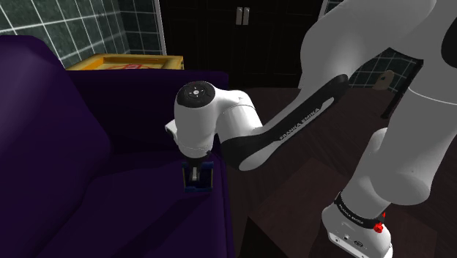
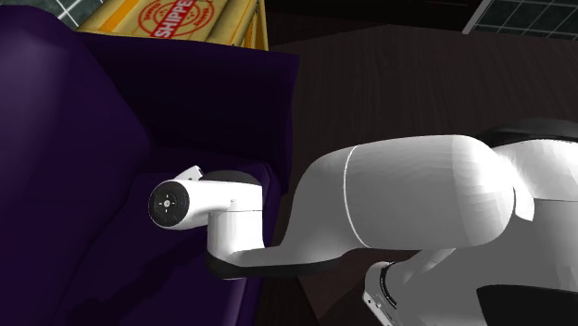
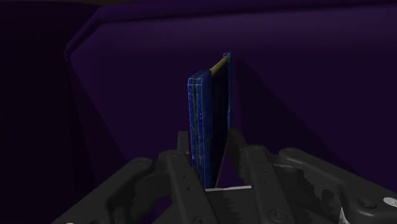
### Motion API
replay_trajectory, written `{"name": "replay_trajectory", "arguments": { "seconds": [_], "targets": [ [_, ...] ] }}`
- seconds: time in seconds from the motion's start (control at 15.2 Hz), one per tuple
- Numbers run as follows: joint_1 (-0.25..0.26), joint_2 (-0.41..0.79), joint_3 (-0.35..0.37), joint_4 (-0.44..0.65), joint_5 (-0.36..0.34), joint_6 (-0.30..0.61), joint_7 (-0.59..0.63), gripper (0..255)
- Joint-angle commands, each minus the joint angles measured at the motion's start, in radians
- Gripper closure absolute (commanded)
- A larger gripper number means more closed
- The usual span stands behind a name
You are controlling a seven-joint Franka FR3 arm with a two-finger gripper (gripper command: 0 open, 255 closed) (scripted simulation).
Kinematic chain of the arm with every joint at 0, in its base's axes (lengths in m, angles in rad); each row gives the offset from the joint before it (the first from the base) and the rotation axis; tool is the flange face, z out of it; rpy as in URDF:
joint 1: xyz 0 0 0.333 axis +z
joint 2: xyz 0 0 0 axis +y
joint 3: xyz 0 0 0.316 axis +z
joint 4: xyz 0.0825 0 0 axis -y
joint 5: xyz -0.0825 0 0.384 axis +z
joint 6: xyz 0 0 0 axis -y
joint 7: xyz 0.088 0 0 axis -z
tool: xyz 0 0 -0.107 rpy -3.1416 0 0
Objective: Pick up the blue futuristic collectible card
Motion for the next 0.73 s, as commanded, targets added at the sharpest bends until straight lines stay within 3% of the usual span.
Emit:
{"name": "replay_trajectory", "arguments": {
  "seconds": [0.0, 0.46, 0.66],
  "targets": [
    [0.0, 0.001, 0.0, 0.0, -0.001, 0.001, 0.001, 255],
    [0.0, 0.003, 0.0, 0.002, -0.002, 0.0, 0.001, 255],
    [-0.001, -0.026, 0.003, 0.014, 0.033, -0.029, -0.031, 255]
  ]
}}
